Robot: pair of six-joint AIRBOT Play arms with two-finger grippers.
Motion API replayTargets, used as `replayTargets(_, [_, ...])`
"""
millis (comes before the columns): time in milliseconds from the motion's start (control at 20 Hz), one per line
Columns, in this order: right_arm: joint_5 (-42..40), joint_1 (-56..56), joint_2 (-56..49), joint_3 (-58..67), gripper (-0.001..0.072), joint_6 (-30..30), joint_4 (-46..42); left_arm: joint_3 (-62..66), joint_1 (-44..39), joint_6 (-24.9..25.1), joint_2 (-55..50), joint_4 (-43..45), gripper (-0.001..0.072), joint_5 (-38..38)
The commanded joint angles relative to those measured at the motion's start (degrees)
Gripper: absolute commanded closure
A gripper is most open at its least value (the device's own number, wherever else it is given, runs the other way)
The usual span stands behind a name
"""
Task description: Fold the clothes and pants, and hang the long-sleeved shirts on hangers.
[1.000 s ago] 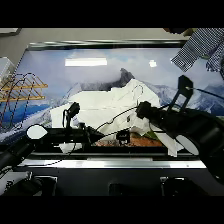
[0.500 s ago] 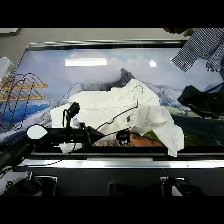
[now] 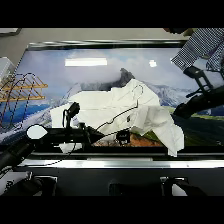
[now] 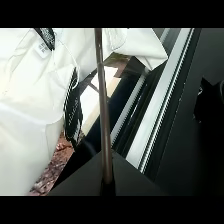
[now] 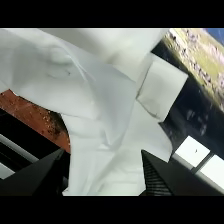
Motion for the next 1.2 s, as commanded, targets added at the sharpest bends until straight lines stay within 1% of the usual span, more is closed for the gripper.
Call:
replayTargets(0, [-0.6, -0.2, -4.8, 0.1, 0.0151, -20.3, 3.3, 0.1, 0.0, 0.0, 0.0, 0.0, 0.0689, -0.4])
replayTargets(50, [-1.2, -0.2, -5.7, 0.1, 0.0134, -20.5, 3.1, 0.1, 0.0, 0.0, 0.0, 0.0, 0.0689, -0.4])
replayTargets(100, [-1.8, -0.2, -6.4, 0.1, 0.0133, -20.8, 3.3, 0.1, 0.0, 0.0, 0.0, 0.0, 0.0689, -0.4])
replayTargets(350, [-3.5, -0.2, -10.4, 0.0, 0.0132, -26.2, 6.6, 0.1, 0.0, 0.0, 0.0, 0.0, 0.0689, -0.4])
replayTargets(500, [-5.6, -0.2, -12.5, 0.0, 0.0132, -26.8, 7.7, 0.1, 0.0, 0.0, 0.0, 0.0, 0.0689, -0.4])
replayTargets(600, [-6.1, -0.2, -13.7, 0.0, 0.0132, -29.6, 8.2, 0.1, 0.0, 0.0, 0.0, 0.0, 0.0689, -0.4])
replayTargets(850, [-6.3, -0.2, -16.8, 0.0, 0.0133, -30.6, 9.9, 0.1, 0.0, 0.0, 0.0, 0.0, 0.0689, -0.4])
replayTargets(900, [-5.9, -0.2, -17.5, 0.0, 0.0147, -30.6, 10.5, 0.1, 0.0, 0.0, 0.0, 0.0, 0.0688, -0.4])
replayTargets(950, [-5.9, -0.2, -18.1, 0.0, 0.0206, -30.6, 10.8, 0.1, 0.0, 0.0, 0.0, 0.0, 0.0689, -0.4])
replayTargets(1000, [-5.9, -0.2, -18.6, 0.0, 0.0211, -30.6, 10.8, 0.1, 0.0, 0.0, 0.0, 0.0, 0.0689, -0.4])
replayTargets(1050, [-5.9, -0.2, -19.1, 0.0, 0.0233, -30.6, 10.8, 0.1, 0.0, 0.0, 0.0, 0.0, 0.0688, -0.4])
replayTargets(1150, [-5.4, -0.2, -19.4, 0.0, 0.0366, -30.5, 10.8, 0.1, 0.0, 0.0, 0.0, 0.0, 0.0689, -0.4])
